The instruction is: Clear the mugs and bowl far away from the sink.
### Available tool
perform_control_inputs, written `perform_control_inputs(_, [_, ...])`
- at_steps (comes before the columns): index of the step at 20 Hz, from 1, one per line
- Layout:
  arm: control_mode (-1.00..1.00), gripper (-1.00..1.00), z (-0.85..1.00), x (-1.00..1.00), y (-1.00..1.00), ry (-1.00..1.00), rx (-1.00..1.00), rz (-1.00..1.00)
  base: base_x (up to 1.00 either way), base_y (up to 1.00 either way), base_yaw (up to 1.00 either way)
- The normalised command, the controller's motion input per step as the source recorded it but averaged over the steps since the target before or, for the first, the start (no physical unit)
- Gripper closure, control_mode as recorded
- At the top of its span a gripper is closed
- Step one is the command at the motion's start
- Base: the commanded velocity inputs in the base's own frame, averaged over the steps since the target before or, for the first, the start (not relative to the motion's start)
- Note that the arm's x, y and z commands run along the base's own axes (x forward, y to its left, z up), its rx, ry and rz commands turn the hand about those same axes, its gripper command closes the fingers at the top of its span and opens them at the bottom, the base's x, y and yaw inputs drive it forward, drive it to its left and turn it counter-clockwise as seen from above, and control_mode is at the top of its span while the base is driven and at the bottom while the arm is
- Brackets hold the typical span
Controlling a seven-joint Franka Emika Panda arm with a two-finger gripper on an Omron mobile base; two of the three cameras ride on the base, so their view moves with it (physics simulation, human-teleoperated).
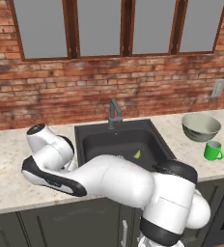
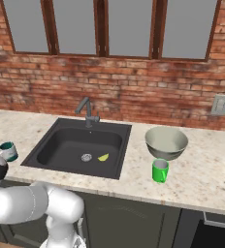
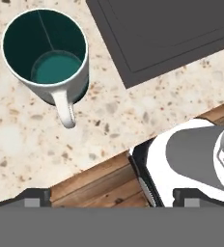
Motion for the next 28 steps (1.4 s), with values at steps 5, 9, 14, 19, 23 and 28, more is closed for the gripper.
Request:
perform_control_inputs(5, [-1.0, -1.0, -0.3, 0.39, -0.03, -0.01, 0.0, 0.04, 0.0, 0.0, 0.0])
perform_control_inputs(9, [-1.0, -1.0, -0.36, 0.43, 0.0, 0.0, 0.0, 0.06, 0.0, 0.0, 0.0])
perform_control_inputs(14, [-1.0, -1.0, -0.31, 0.33, 0.0, 0.0, 0.0, 0.07, 0.0, 0.0, 0.0])
perform_control_inputs(19, [-1.0, -1.0, -0.28, 0.23, 0.16, 0.0, 0.0, 0.06, 0.0, 0.0, 0.0])
perform_control_inputs(23, [-1.0, -1.0, -0.26, 0.08, 0.28, -0.01, 0.0, 0.02, 0.0, 0.0, 0.0])
perform_control_inputs(28, [-1.0, 1.0, -0.13, 0.03, 0.07, -0.03, 0.0, 0.0, 0.0, 0.0, 0.0])
